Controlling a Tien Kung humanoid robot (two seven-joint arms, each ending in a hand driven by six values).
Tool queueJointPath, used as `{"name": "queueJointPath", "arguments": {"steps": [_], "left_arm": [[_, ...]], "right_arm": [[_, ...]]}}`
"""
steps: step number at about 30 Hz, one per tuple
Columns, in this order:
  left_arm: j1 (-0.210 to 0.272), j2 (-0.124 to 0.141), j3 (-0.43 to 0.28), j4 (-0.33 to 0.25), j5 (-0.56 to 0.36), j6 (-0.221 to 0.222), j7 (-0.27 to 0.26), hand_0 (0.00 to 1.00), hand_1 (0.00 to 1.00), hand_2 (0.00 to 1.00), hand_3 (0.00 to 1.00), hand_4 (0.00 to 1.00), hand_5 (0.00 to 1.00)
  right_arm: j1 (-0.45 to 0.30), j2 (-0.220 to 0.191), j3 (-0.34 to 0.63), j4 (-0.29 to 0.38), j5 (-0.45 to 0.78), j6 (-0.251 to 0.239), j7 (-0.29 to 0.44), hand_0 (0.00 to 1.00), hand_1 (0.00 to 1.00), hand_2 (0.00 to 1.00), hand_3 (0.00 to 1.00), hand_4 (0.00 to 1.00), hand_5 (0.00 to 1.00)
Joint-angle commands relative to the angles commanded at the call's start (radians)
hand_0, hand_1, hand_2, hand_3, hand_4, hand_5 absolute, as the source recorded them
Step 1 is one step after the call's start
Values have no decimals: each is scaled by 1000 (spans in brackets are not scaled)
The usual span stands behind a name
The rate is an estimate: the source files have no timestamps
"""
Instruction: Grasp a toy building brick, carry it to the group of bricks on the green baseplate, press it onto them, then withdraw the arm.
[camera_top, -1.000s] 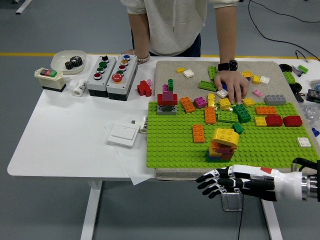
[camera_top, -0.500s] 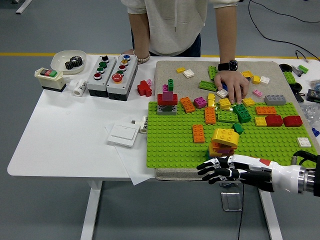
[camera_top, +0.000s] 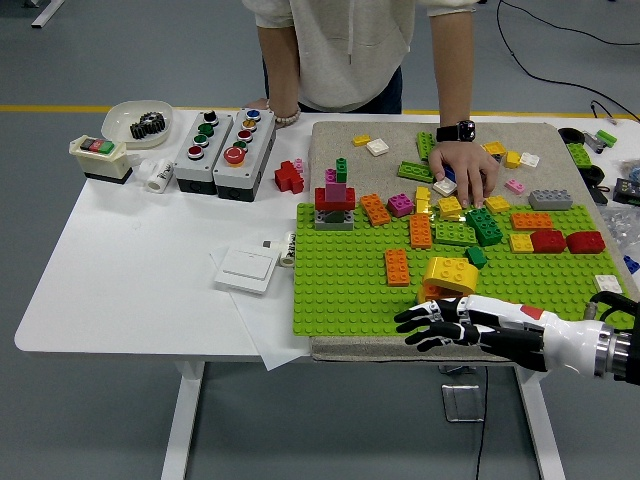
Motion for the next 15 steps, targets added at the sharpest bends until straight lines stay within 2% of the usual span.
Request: {"name": "queueJointPath", "arguments": {"steps": [7,15], "left_arm": [[0,0,0,-1,0,0,0,755,752,729,586,643,665],[0,-1,1,-2,1,-1,1,756,754,730,585,643,664]], "right_arm": [[4,4,5,0,-8,-12,10,878,848,863,860,998,842],[12,11,7,-48,-9,-21,22,879,847,859,856,998,837]]}}
